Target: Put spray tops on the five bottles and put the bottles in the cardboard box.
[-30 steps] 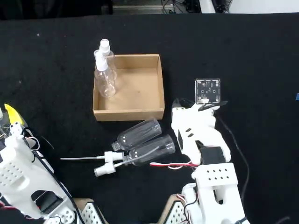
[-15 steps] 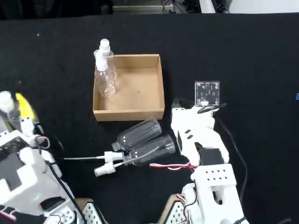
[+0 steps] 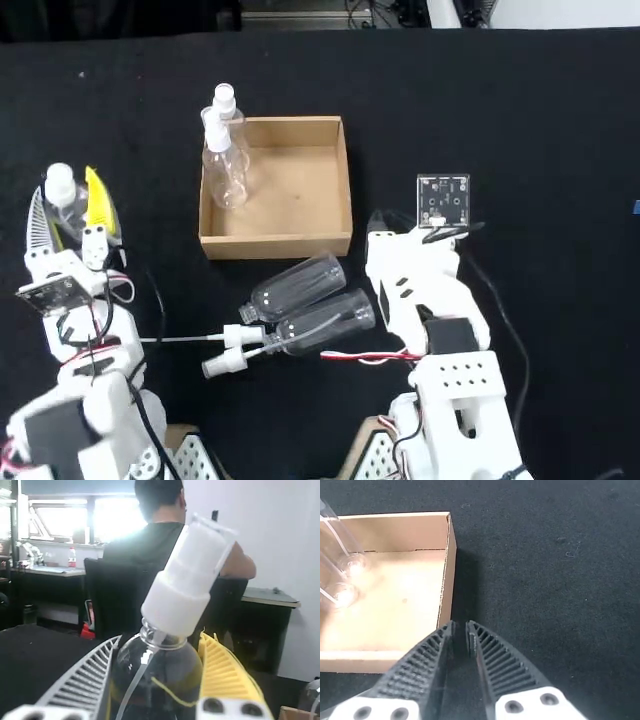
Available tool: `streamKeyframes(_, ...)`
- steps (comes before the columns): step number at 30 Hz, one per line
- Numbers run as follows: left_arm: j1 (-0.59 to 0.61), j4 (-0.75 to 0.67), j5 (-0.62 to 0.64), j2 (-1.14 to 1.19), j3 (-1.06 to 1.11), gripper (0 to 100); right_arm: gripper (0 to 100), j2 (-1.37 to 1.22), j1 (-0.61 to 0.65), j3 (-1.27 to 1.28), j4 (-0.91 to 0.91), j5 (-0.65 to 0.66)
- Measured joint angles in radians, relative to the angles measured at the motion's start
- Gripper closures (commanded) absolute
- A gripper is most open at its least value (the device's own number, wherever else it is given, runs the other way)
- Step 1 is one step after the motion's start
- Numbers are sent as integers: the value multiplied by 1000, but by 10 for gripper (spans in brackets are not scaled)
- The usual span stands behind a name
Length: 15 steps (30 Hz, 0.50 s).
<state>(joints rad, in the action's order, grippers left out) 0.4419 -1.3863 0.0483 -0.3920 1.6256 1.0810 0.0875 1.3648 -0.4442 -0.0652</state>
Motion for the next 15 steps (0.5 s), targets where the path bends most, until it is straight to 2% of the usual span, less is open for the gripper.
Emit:
streamKeyframes(8,-61,333,0,-307,0,971,978,0,0,0,6,0)
streamKeyframes(15,-149,546,0,-520,2,971,978,0,0,0,12,0)
